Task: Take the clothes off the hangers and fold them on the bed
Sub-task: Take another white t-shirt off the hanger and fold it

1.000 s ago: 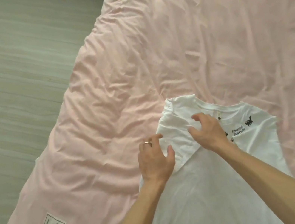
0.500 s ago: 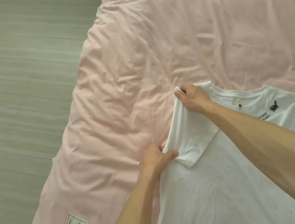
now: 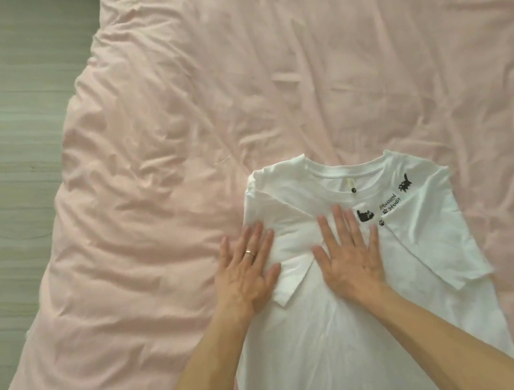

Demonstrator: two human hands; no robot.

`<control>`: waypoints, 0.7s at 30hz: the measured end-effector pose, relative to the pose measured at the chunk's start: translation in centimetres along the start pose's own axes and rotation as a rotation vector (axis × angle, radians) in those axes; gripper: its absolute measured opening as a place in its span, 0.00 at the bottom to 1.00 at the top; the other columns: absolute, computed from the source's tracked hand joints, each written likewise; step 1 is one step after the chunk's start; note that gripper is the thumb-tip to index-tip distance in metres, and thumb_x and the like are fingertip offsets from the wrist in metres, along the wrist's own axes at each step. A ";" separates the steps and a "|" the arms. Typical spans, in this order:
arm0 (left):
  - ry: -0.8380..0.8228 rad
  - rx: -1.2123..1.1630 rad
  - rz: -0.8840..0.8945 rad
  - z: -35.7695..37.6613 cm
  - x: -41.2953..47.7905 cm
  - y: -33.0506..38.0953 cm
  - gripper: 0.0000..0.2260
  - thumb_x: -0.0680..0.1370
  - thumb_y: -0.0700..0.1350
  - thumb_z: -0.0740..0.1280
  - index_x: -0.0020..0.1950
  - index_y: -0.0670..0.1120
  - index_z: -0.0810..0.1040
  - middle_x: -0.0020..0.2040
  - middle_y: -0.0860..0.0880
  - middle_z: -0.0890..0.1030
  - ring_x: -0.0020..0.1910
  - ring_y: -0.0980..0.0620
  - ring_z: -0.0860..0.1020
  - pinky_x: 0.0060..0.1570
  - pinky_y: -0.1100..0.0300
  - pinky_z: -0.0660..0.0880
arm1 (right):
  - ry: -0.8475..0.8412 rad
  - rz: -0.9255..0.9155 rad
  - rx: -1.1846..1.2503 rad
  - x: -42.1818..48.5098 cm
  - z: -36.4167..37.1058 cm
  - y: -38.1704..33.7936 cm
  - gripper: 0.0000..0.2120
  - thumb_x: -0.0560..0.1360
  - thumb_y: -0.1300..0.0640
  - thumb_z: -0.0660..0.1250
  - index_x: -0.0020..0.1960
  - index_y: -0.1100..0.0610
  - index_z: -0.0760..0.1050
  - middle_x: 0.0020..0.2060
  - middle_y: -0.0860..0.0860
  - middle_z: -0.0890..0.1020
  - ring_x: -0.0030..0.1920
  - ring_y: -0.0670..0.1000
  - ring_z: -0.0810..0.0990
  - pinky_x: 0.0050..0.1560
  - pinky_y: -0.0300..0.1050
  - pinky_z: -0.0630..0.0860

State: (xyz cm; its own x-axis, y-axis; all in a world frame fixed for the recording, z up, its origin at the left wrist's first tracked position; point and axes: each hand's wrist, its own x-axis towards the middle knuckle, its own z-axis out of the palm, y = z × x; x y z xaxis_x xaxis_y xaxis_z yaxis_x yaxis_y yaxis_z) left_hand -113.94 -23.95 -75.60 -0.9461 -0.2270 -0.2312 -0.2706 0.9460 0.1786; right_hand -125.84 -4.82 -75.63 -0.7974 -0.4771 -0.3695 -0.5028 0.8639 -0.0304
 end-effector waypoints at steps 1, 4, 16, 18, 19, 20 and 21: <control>-0.022 0.026 -0.027 0.2 0.0 -0.1 0.29 0.80 0.61 0.52 0.79 0.51 0.63 0.80 0.49 0.61 0.79 0.50 0.58 0.75 0.43 0.45 | 0.007 0.042 0.003 -0.2 -0.1 0.8 0.32 0.81 0.37 0.38 0.81 0.46 0.38 0.79 0.49 0.32 0.77 0.48 0.28 0.75 0.62 0.31; -0.010 0.000 -0.087 -0.8 0.7 1.3 0.30 0.81 0.59 0.52 0.82 0.49 0.55 0.82 0.47 0.53 0.81 0.48 0.49 0.76 0.43 0.42 | 0.121 0.074 0.077 -1.3 -0.8 2.1 0.33 0.81 0.38 0.42 0.82 0.51 0.46 0.81 0.53 0.40 0.80 0.51 0.37 0.76 0.61 0.34; -0.192 -0.043 -0.136 -1.2 2.4 5.7 0.28 0.77 0.65 0.34 0.78 0.64 0.33 0.78 0.58 0.28 0.77 0.53 0.29 0.76 0.49 0.33 | 0.091 -0.152 0.058 -2.0 2.1 5.2 0.31 0.81 0.36 0.44 0.82 0.45 0.49 0.81 0.51 0.46 0.81 0.51 0.43 0.77 0.63 0.44; -0.202 -0.048 -0.212 -1.2 1.0 5.9 0.27 0.80 0.64 0.36 0.78 0.64 0.34 0.79 0.57 0.31 0.77 0.54 0.30 0.77 0.48 0.34 | 0.085 -0.108 0.092 -2.8 1.8 6.8 0.31 0.81 0.36 0.43 0.82 0.45 0.48 0.81 0.50 0.44 0.81 0.51 0.41 0.77 0.58 0.42; -0.210 -0.052 -0.254 -1.4 -0.5 6.3 0.26 0.81 0.63 0.37 0.79 0.64 0.35 0.79 0.57 0.32 0.78 0.54 0.31 0.77 0.48 0.35 | 0.074 -0.093 0.122 -3.8 1.7 7.9 0.31 0.81 0.37 0.44 0.82 0.45 0.46 0.81 0.50 0.43 0.80 0.50 0.40 0.77 0.55 0.41; -0.218 -0.065 -0.286 -1.3 -1.5 6.1 0.26 0.82 0.62 0.39 0.79 0.63 0.36 0.79 0.57 0.33 0.78 0.55 0.32 0.77 0.47 0.35 | 0.055 -0.077 0.157 -4.5 1.7 8.8 0.31 0.81 0.37 0.45 0.82 0.45 0.46 0.81 0.50 0.42 0.80 0.49 0.39 0.76 0.53 0.41; -0.217 -0.088 -0.331 -1.4 -3.0 6.5 0.25 0.83 0.62 0.41 0.79 0.63 0.37 0.79 0.57 0.34 0.78 0.55 0.32 0.77 0.47 0.36 | 0.049 -0.076 0.187 -5.6 1.6 10.0 0.31 0.81 0.38 0.46 0.82 0.46 0.47 0.81 0.50 0.43 0.80 0.49 0.40 0.76 0.52 0.43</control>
State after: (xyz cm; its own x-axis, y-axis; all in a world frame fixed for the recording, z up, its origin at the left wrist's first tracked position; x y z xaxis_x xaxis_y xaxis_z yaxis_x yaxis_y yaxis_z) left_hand -113.09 -17.46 -72.45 -0.7479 -0.4532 -0.4849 -0.5779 0.8041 0.1398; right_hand -125.87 6.74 -75.35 -0.7768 -0.5458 -0.3143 -0.4952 0.8376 -0.2306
